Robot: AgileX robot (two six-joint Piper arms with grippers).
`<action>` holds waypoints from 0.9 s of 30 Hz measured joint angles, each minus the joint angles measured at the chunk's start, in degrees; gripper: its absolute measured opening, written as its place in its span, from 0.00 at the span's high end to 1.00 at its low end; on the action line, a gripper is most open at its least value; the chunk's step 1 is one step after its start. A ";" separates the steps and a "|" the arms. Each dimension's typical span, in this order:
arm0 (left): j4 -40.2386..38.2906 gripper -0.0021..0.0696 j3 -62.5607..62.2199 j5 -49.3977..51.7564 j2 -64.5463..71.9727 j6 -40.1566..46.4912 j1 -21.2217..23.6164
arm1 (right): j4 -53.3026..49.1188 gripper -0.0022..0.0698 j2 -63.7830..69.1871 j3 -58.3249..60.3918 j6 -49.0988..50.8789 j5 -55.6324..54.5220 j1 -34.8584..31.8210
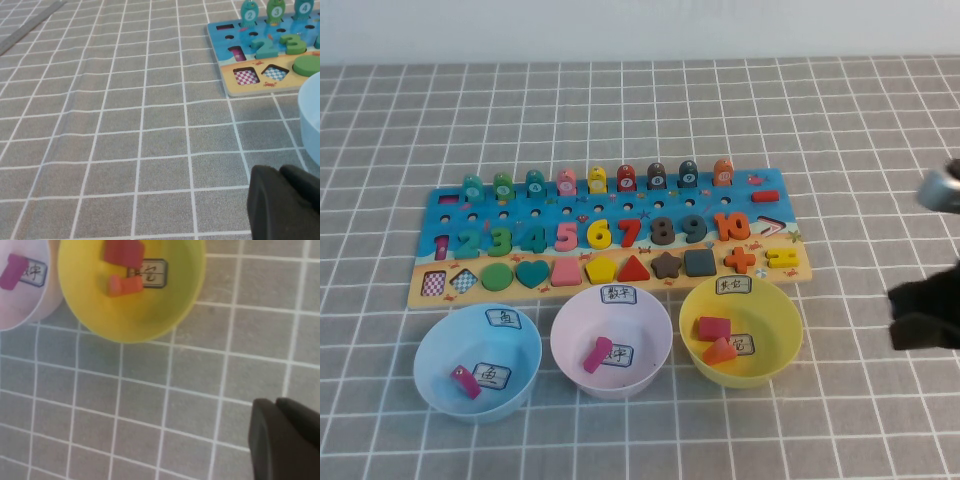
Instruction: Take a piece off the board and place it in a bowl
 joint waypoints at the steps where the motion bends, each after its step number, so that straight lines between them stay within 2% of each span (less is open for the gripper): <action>1: 0.00 0.97 0.00 0.00 0.00 0.00 0.00 | -0.53 0.99 1.73 -1.34 0.68 0.08 1.34; 9: 0.00 0.97 0.00 0.00 0.00 0.00 0.00 | -11.23 0.99 15.38 -13.72 10.01 1.99 10.66; 16: 0.00 0.97 0.00 0.00 0.00 0.00 0.00 | -13.77 0.97 27.20 -28.45 14.23 7.06 11.91; 20: 0.00 0.97 0.00 0.00 0.00 0.00 0.00 | -14.30 0.88 34.25 -35.92 15.15 10.97 11.91; 27: 0.00 0.97 0.00 0.00 0.00 0.00 0.00 | -16.39 0.61 44.43 -47.03 18.41 14.40 11.91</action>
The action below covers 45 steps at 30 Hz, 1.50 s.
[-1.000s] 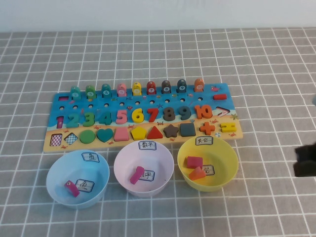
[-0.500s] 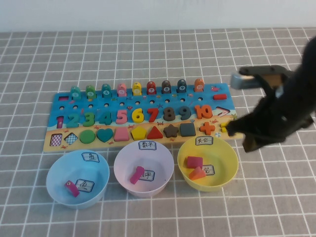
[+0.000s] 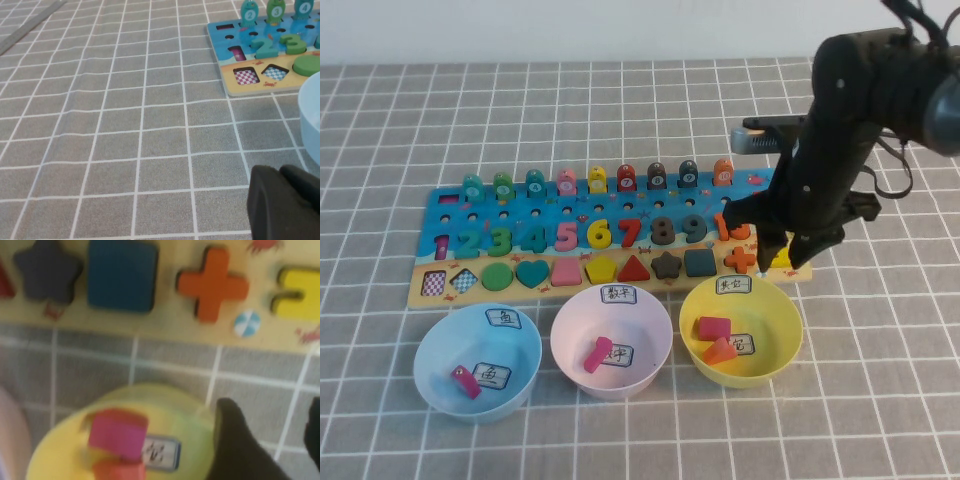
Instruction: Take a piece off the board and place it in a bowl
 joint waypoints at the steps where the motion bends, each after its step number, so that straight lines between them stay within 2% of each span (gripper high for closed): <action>1: 0.00 0.97 0.00 0.00 0.00 0.00 0.00 | -0.74 0.58 1.07 -1.17 0.89 0.00 0.00; 6: 0.00 0.97 0.00 0.00 0.00 0.00 0.00 | -2.88 0.53 4.45 -5.14 3.29 0.24 -0.53; 28: 0.00 0.97 0.00 0.00 0.00 0.00 0.00 | -3.72 0.52 8.27 -5.84 3.51 -2.04 -2.42; 35: 0.00 0.97 0.00 0.00 0.00 0.00 0.00 | -3.37 0.41 8.25 -5.84 1.61 -2.35 -2.42; 45: 0.00 0.97 0.00 0.00 0.00 0.00 0.00 | -3.37 0.39 8.25 -5.84 1.16 -4.80 -2.42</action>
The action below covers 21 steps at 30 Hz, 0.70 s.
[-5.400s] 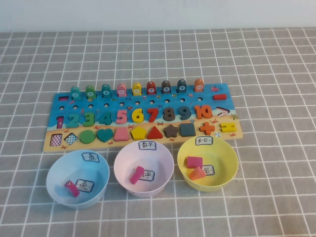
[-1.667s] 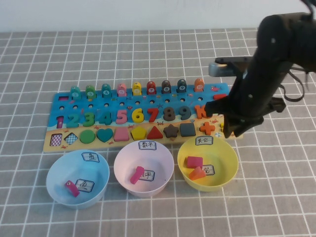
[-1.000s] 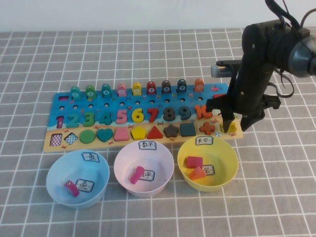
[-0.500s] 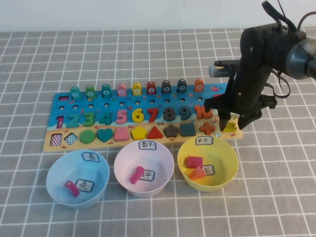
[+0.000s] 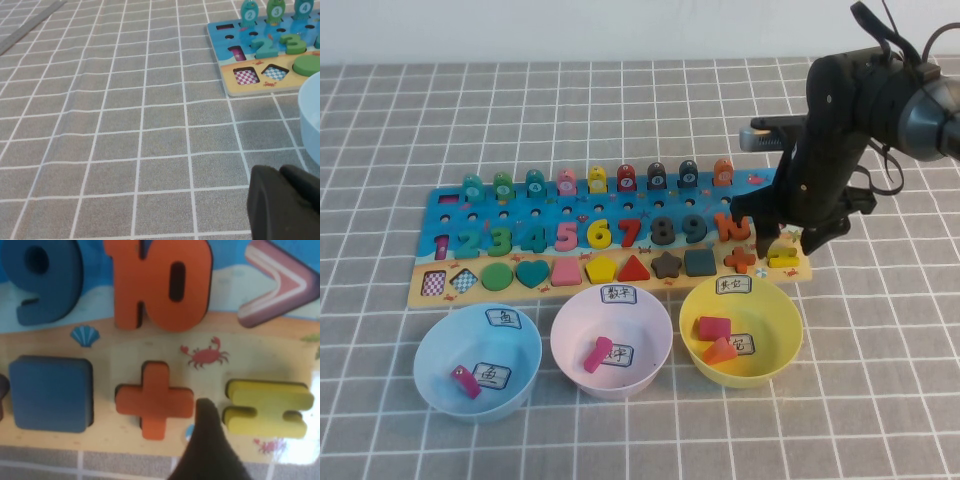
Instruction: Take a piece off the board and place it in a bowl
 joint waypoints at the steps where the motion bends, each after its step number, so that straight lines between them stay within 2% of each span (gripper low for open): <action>1: 0.00 0.97 0.00 0.00 0.00 0.00 0.00 | 0.00 0.39 0.00 0.00 0.00 -0.29 0.00; 21: 0.00 0.97 0.00 0.00 0.00 0.00 0.00 | -0.97 0.42 1.43 0.00 -0.22 -0.95 0.00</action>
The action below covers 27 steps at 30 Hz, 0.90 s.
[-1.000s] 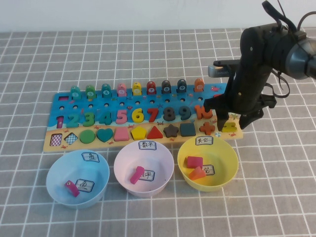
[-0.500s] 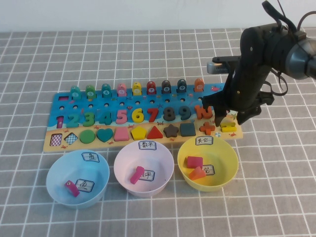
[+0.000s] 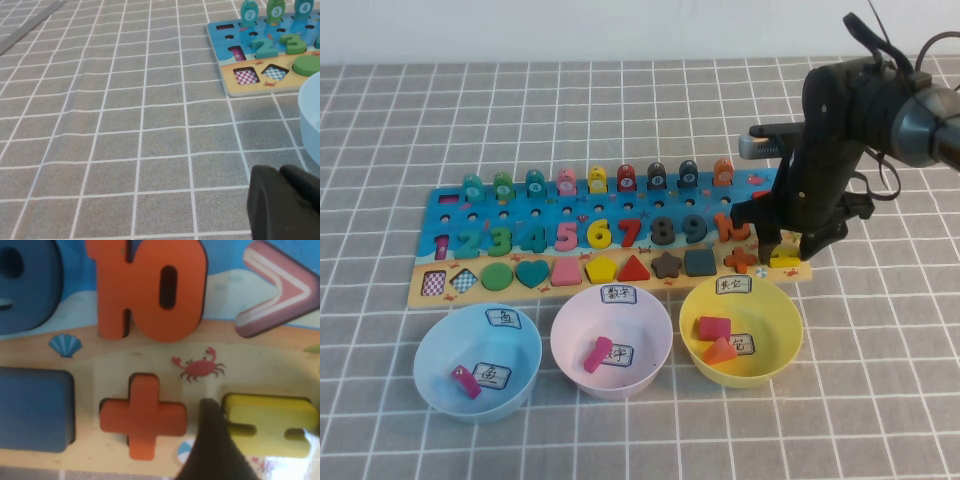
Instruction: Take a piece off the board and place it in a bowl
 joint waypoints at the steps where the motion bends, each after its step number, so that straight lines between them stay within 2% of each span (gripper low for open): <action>1: 0.00 0.97 0.00 0.00 0.00 0.00 0.00 | 0.00 0.42 0.25 0.00 0.00 0.00 0.00; 13: 0.00 0.97 0.00 0.00 0.00 0.00 0.00 | -0.23 0.43 0.48 -0.13 0.00 -0.13 0.00; 20: 0.00 0.97 0.00 0.00 0.00 0.00 0.00 | -0.47 0.55 0.48 -0.13 0.00 -0.13 0.00; 27: 0.00 0.97 0.00 0.00 0.00 0.00 0.00 | -0.34 0.56 0.48 -0.13 0.00 -0.17 0.00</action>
